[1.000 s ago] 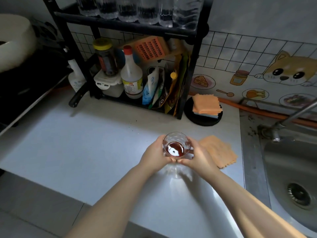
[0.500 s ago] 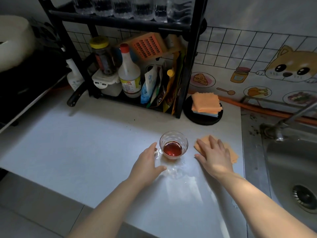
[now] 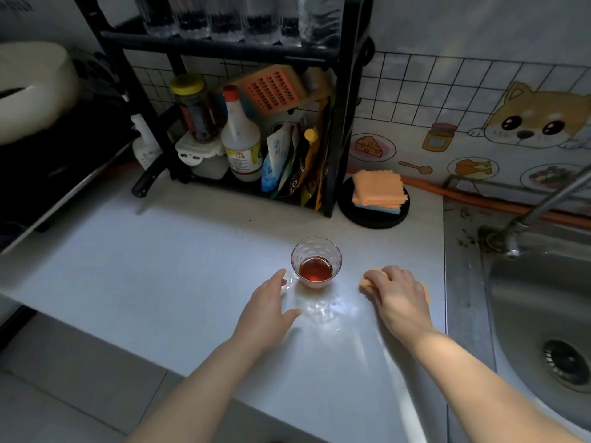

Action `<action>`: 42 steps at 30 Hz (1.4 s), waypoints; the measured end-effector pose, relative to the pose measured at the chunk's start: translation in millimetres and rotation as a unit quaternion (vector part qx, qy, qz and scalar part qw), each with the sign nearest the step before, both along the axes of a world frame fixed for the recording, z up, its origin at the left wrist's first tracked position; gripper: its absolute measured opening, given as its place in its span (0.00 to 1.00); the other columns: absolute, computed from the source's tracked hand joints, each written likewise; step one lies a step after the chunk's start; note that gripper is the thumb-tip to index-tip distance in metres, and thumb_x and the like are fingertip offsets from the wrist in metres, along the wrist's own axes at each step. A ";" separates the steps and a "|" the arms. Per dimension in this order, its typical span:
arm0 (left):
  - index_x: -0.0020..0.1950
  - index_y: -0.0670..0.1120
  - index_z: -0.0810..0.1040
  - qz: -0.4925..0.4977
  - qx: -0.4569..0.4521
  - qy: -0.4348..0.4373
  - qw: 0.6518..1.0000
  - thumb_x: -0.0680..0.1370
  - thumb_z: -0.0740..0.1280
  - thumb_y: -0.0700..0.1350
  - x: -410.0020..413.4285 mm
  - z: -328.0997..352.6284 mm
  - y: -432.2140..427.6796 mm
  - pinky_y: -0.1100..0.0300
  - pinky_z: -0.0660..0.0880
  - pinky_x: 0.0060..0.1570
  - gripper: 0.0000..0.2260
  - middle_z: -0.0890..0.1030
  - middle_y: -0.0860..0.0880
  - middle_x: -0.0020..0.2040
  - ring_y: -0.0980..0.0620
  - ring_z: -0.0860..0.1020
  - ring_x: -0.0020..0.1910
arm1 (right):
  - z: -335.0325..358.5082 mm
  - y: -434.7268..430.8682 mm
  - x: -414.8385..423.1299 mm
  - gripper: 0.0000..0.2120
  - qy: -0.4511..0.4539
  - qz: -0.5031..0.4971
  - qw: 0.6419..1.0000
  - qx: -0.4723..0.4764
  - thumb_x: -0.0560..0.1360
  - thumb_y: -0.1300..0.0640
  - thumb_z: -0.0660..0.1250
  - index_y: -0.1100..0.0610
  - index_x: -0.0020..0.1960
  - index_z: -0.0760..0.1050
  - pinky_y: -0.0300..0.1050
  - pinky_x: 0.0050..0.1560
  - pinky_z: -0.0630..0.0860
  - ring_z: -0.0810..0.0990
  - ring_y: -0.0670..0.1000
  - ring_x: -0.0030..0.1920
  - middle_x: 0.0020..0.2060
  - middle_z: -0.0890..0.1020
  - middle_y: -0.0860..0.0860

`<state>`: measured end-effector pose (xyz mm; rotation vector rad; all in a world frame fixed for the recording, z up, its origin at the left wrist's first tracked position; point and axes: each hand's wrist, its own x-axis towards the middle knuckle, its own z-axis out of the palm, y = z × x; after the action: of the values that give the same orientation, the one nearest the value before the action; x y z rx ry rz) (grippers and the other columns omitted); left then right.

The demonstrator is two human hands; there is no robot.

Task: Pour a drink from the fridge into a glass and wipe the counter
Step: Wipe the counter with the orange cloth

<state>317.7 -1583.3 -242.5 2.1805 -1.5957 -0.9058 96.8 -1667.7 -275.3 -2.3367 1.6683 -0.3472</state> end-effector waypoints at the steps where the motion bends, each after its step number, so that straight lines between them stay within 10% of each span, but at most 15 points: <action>1: 0.77 0.48 0.52 0.000 -0.003 -0.002 1.000 0.77 0.66 0.48 -1.9 3.9 2.0 0.60 0.64 0.65 0.33 0.65 0.53 0.73 0.52 0.65 0.70 | 3.5 1.2 -2.9 0.07 -0.006 -0.005 1.000 -0.005 0.76 0.51 0.63 0.50 0.53 0.76 0.45 0.46 0.60 0.73 0.58 0.51 0.47 0.77 0.52; 19: 0.74 0.49 0.62 -0.302 -0.113 -0.077 0.943 0.79 0.61 0.54 -108.1 96.6 -4.0 0.58 0.62 0.69 0.25 0.65 0.52 0.73 0.52 0.62 0.73 | 104.8 96.6 -86.9 0.05 0.037 -0.143 0.986 -0.072 0.74 0.50 0.65 0.46 0.49 0.75 0.46 0.35 0.69 0.78 0.57 0.45 0.44 0.77 0.49; 29: 0.69 0.47 0.67 -0.565 -0.145 -0.128 0.802 0.78 0.62 0.54 -260.8 113.6 50.5 0.55 0.67 0.66 0.22 0.70 0.48 0.69 0.47 0.68 0.69 | 122.5 271.0 -201.6 0.09 0.107 -0.387 0.914 -0.066 0.76 0.49 0.62 0.47 0.55 0.74 0.52 0.54 0.71 0.74 0.56 0.56 0.53 0.75 0.50; 42: 0.71 0.46 0.65 -0.791 -0.149 -0.077 0.588 0.77 0.61 0.49 -515.6 128.0 291.3 0.55 0.68 0.65 0.23 0.68 0.46 0.70 0.45 0.70 0.67 | 140.3 589.2 -346.1 0.10 0.151 -0.671 0.723 -0.065 0.65 0.49 0.74 0.44 0.45 0.78 0.45 0.31 0.74 0.79 0.52 0.37 0.40 0.80 0.48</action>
<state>-197.9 -1292.0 -114.5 0.0307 -3.2858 -0.5319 -249.3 -1078.5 -135.0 -0.7589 3.3012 -0.2926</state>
